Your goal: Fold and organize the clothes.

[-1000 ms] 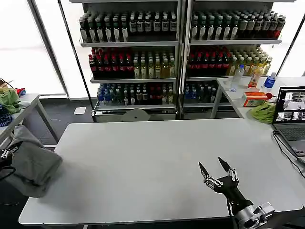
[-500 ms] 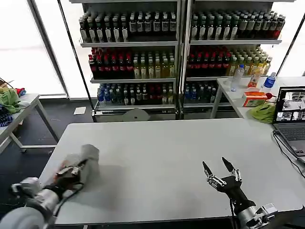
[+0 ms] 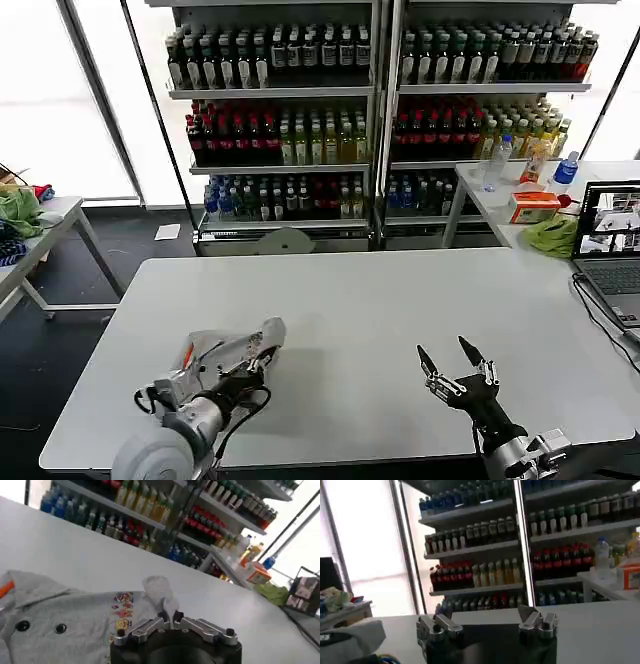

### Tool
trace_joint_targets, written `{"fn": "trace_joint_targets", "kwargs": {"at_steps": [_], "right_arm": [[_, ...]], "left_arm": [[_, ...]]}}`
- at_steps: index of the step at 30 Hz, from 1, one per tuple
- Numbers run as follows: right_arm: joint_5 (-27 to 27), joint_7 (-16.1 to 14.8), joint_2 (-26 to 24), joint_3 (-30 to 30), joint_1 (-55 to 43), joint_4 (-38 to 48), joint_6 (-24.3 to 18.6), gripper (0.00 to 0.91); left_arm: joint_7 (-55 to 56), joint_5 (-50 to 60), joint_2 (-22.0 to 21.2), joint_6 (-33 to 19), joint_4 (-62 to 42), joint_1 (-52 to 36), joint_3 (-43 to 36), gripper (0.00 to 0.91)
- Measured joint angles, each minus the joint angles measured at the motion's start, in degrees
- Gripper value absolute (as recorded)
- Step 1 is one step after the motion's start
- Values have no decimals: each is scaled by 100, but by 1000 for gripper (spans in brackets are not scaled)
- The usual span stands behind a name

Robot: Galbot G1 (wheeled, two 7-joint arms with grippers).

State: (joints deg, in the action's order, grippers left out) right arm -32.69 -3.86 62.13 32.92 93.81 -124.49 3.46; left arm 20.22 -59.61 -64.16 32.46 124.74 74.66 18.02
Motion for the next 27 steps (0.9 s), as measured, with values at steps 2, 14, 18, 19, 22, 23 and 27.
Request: {"fn": "trace_joint_targets", "kwargs": {"at_steps": [2,14,18,19,22,23,27], "right_arm": [[-20,47,-39,-62,-54,-27,123,907],[-838,262,-350,-608,-704,50,1143,907],[-1112,365,-346,-883,-1008,169,1448,907],[-1173,396,-332,-960,-1090,208,1516,907],[-1377,509,-276,-1210,-1384,343,1711,907],[-1453,541,-270,-1294,-1489,395,1774,907],[-1809,652,-256,-1664,-1921,661,2000,907]], "left_arm": [[-26,-88,-55,-50,-40,-153,-134,907],[-711,-610,-240,-307,32,-640,-186,907],[-889,-686,-183,-392,150,-559,89,907],[-922,-688,-163,-413,177,-527,170,907],[-1044,-691,-106,-453,269,-411,465,907],[-1082,-692,-89,-461,297,-365,569,907],[-1219,-655,-46,-512,347,-167,980,907]]}}
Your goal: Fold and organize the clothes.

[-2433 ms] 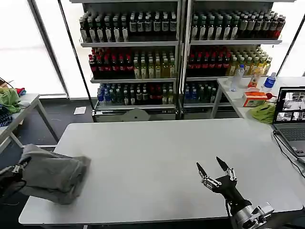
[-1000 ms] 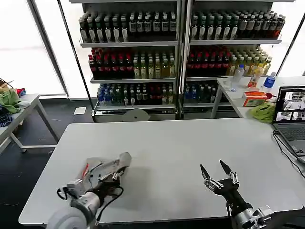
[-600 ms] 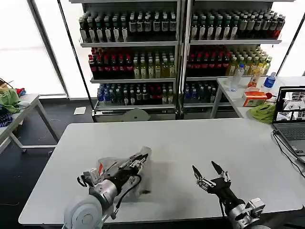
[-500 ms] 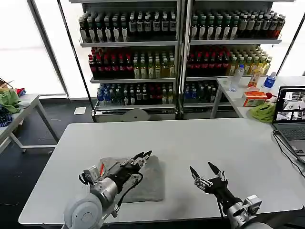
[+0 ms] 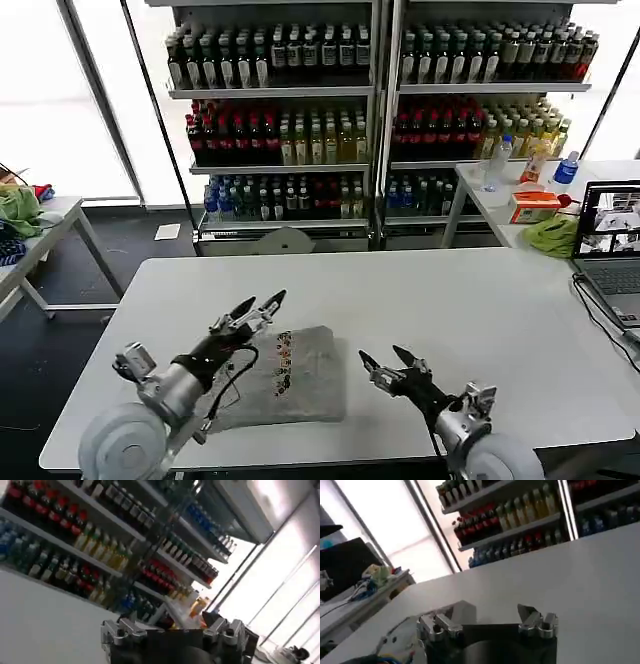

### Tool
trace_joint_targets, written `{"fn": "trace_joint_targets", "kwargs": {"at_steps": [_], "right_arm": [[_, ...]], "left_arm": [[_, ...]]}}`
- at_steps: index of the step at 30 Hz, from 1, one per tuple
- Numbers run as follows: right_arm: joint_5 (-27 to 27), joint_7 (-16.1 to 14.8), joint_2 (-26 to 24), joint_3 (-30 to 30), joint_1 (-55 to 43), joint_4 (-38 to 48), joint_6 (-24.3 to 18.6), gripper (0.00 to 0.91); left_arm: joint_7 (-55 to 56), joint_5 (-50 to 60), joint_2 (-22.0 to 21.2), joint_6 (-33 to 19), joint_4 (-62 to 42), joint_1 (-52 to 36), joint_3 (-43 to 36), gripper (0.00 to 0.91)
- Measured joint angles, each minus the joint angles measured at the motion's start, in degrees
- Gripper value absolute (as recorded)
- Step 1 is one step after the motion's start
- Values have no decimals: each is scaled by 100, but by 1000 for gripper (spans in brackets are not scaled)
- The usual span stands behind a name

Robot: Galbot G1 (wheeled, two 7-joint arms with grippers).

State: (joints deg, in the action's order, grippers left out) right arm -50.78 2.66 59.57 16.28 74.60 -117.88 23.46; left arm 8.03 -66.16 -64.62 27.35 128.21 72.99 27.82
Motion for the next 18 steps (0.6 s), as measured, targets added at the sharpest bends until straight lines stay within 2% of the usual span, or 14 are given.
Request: {"fn": "trace_joint_targets", "kwargs": {"at_steps": [8,16,17,18], "right_arm": [[-458,31,226,-721,-787,701,175,907],[-737,-123,509,-1319,-1442,1482,179,887],[-754,-143,543,-1383,-1509,1569,180,695],[-766,-166,575,-1448,-1573,1655,182,0]], "left_arm": [[-179,137,-42,-100,152,374,688,907],[-240,370,-115,-149,188,718,1025,907],[-239,405,-131,-148,195,750,1036,907],[-238,439,-149,-144,205,783,1044,907]]}}
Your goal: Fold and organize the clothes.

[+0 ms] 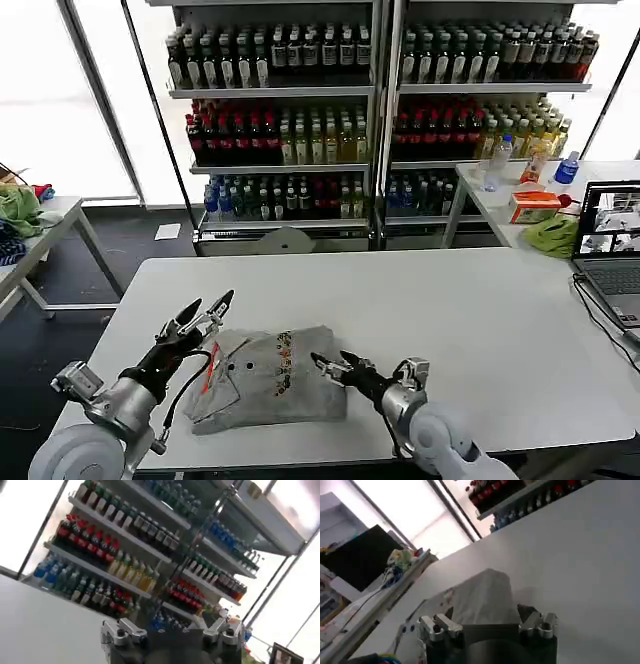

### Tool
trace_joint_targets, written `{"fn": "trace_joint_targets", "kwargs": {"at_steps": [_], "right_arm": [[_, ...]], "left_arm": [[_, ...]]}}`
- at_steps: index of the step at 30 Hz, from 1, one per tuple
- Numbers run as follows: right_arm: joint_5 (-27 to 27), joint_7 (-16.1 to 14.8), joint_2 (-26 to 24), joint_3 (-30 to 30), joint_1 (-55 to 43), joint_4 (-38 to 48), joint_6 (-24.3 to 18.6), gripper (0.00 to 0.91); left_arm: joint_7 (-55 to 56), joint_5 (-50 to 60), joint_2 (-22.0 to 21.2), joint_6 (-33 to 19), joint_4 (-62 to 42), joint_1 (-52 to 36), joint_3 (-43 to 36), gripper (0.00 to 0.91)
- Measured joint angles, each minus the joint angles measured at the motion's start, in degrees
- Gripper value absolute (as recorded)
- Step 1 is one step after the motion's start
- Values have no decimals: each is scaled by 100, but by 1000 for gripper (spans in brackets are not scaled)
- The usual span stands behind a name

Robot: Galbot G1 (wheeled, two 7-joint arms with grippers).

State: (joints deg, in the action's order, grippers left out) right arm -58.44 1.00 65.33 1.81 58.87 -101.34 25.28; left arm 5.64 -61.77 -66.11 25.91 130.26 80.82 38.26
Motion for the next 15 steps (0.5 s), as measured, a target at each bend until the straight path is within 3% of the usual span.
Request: {"fn": "trace_joint_targets", "kwargs": {"at_steps": [15], "right_arm": [[-62,-239,272,-458,-326,563,-181,0]], "left_arm": [[-29,510,-231,41,138,478,159,907]]}}
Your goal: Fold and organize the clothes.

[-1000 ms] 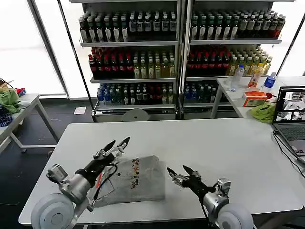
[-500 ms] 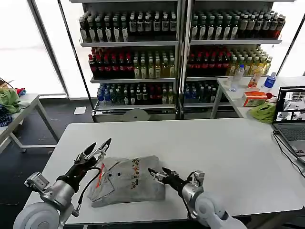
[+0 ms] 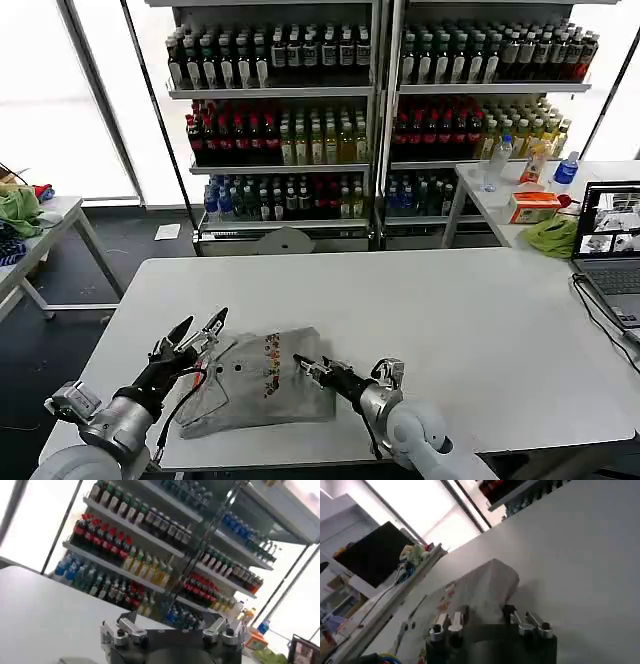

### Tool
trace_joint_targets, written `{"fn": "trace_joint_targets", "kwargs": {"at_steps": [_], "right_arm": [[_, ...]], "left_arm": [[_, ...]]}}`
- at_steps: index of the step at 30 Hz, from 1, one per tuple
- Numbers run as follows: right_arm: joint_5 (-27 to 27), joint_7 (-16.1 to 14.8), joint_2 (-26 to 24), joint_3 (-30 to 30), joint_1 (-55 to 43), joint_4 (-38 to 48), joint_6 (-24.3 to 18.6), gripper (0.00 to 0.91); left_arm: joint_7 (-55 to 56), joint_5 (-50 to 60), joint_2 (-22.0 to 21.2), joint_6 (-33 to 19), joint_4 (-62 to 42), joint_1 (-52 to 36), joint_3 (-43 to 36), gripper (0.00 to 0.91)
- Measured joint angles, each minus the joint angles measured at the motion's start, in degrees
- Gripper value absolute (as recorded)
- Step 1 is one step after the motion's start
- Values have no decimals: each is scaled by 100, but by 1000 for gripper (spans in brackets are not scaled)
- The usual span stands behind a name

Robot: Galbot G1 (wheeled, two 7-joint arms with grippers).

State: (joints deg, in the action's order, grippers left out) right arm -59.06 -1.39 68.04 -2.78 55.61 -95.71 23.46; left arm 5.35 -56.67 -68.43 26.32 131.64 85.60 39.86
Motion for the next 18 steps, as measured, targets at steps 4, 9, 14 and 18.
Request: {"fn": "trace_joint_targets", "kwargs": {"at_steps": [4,9,14,18], "right_arm": [[-14,-11,-9,2,15,11,-25,0],[-48,-17,-104,129,110,-87,-65,0],[-42,-28,-333,362,260,-293,-78,0],[41,-43,-552,578,395,-437,-105,0]], "left_arm": [[-1,88,-30,0,31,69,28,907],[-18,140,-23,0,58,150,97,907],[-49,169,-64,-11,48,207,119,907],[-55,184,-58,-12,29,190,116,907]]}}
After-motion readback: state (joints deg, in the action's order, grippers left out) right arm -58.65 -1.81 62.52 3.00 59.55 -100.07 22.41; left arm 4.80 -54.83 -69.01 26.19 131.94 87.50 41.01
